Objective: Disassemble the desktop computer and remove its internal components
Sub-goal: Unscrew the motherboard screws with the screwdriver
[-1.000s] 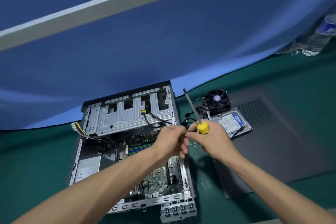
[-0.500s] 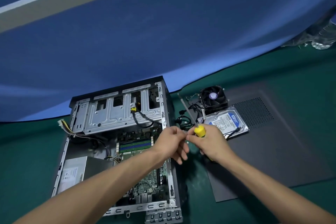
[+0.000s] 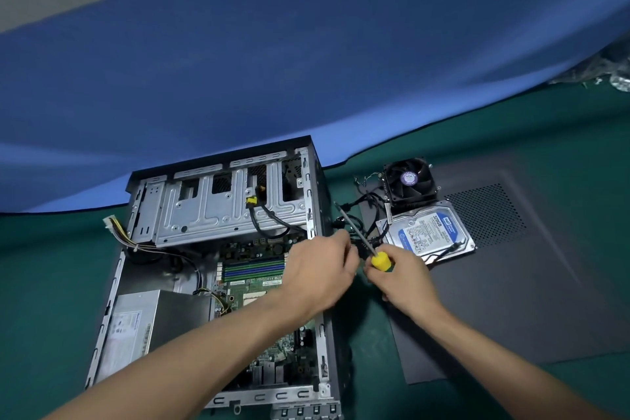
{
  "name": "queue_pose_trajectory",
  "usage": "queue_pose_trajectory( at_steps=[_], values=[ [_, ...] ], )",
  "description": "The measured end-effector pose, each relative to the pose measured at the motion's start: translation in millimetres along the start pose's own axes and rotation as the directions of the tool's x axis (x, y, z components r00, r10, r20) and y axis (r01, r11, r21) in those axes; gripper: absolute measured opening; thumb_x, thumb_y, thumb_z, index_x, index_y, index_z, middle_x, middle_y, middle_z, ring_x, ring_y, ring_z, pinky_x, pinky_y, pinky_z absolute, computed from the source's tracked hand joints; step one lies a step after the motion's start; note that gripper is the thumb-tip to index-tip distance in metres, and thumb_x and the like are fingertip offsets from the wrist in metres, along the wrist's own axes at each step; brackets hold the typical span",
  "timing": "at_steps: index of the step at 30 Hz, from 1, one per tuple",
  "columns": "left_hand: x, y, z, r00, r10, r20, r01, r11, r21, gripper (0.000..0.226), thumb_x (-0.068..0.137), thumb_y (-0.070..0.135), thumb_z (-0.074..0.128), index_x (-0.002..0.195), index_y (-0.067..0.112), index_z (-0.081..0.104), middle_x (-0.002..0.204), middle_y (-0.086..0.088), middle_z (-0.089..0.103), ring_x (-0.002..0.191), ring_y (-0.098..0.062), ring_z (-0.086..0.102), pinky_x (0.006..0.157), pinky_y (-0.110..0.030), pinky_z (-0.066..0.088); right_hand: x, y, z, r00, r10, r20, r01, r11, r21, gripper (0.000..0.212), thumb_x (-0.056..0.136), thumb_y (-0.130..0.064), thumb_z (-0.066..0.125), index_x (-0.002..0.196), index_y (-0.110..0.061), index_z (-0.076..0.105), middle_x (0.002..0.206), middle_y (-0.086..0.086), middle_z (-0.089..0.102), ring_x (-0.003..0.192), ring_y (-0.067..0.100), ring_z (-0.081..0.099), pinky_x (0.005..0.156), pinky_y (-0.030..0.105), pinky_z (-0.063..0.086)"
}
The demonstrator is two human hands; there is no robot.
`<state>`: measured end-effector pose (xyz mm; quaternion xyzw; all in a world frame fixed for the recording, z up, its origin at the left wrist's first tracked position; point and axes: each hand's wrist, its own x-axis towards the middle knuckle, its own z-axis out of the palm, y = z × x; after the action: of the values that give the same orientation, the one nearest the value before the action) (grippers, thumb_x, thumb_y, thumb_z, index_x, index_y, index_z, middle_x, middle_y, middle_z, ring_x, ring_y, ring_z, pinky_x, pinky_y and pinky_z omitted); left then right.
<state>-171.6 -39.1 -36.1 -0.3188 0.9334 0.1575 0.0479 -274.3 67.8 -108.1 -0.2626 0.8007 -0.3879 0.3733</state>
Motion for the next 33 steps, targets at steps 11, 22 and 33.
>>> queue_pose_trajectory(
  at_steps=[11,22,33],
  values=[
    [-9,-35,4,0.879,0.474,-0.050,-0.469,0.879,0.083,0.019,0.088,0.023,0.043,0.072,0.013,0.048,0.066,0.001,0.049,0.051,-0.014,0.041,0.048,-0.021,0.037,12,23,55,0.972,0.193,-0.135,-0.221,0.946,-0.237,0.007,0.086,-0.027,0.060,0.082,-0.021,0.061,0.078,0.001,0.066,0.077,0.025,0.061,0.067,0.032,0.048],
    [-10,-40,-4,0.890,0.448,0.091,-0.454,0.889,0.060,0.020,0.095,0.028,0.042,0.078,0.022,0.032,0.078,0.007,0.036,0.066,-0.011,0.032,0.062,-0.022,0.026,14,26,54,0.977,0.166,-0.132,-0.206,0.893,-0.401,0.006,0.089,-0.024,0.057,0.088,-0.019,0.060,0.086,0.001,0.068,0.083,0.025,0.062,0.066,0.028,0.043],
    [-11,-41,-5,0.920,0.385,-0.071,-0.375,0.919,0.122,0.044,0.098,0.040,0.038,0.138,0.024,0.031,0.107,0.000,0.065,0.069,-0.021,0.062,0.051,-0.027,0.036,-19,-41,1,0.993,-0.116,0.005,0.106,0.891,-0.442,0.034,0.086,-0.055,0.055,0.073,-0.025,0.047,0.063,-0.009,0.054,0.069,0.019,0.053,0.056,0.031,0.032]
  ],
)
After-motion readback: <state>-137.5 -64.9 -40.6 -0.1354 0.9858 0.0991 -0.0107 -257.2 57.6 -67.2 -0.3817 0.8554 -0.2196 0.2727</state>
